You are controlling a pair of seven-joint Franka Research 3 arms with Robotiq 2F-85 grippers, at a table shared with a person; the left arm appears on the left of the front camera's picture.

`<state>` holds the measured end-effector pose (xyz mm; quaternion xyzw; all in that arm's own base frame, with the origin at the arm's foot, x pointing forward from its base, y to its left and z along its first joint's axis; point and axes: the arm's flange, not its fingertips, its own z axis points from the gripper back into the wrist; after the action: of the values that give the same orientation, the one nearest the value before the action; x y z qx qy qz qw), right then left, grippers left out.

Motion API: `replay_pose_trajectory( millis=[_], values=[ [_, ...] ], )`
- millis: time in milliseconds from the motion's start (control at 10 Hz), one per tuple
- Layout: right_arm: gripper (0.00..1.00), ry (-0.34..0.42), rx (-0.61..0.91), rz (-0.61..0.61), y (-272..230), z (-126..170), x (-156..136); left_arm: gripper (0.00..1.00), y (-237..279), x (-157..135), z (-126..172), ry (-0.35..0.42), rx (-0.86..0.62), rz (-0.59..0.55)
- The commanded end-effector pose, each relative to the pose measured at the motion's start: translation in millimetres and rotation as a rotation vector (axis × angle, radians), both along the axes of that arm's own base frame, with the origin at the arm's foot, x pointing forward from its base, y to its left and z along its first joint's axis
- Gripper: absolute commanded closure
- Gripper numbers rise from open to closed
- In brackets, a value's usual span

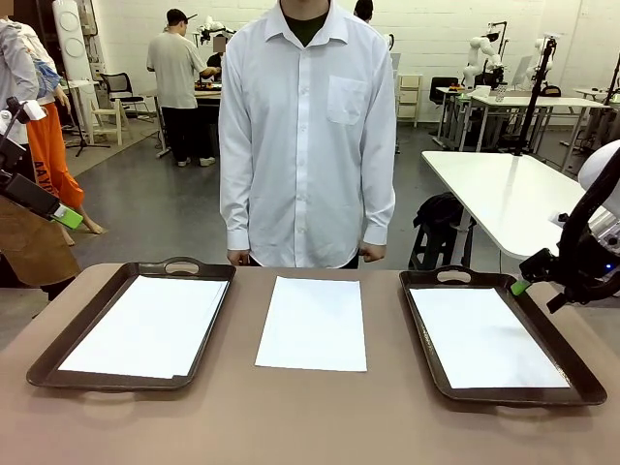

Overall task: Sort the A4 documents.
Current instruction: Place the A4 Paper in the designated Handle tray, then receive the A4 Paper.

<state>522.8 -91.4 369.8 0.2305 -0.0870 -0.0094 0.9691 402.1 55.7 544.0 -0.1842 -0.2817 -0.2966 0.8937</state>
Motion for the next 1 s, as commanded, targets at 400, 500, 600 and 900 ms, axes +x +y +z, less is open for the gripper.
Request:
replay_pose_trajectory(
  millis=[400, 500, 600, 900],
  values=[
    [0.0, 0.005, 0.002, 0.009, -0.3, -3.3, 1.1, 0.0, -0.5, -1.2, -0.6, -0.003, 0.007, -0.008],
    [0.0, 0.005, 0.002, 0.009, -0.3, -3.3, 1.1, 0.0, -0.5, -1.2, -0.6, -0.003, 0.007, -0.008],
    [0.0, 0.005, 0.002, 0.009, -0.3, -3.3, 1.1, 0.0, -0.5, -1.2, -0.6, -0.003, 0.007, -0.008],
    [0.0, 0.005, 0.002, 0.009, -0.3, -3.3, 1.1, 0.0, -0.5, -1.2, -0.6, -0.003, 0.007, -0.008]
  ],
)
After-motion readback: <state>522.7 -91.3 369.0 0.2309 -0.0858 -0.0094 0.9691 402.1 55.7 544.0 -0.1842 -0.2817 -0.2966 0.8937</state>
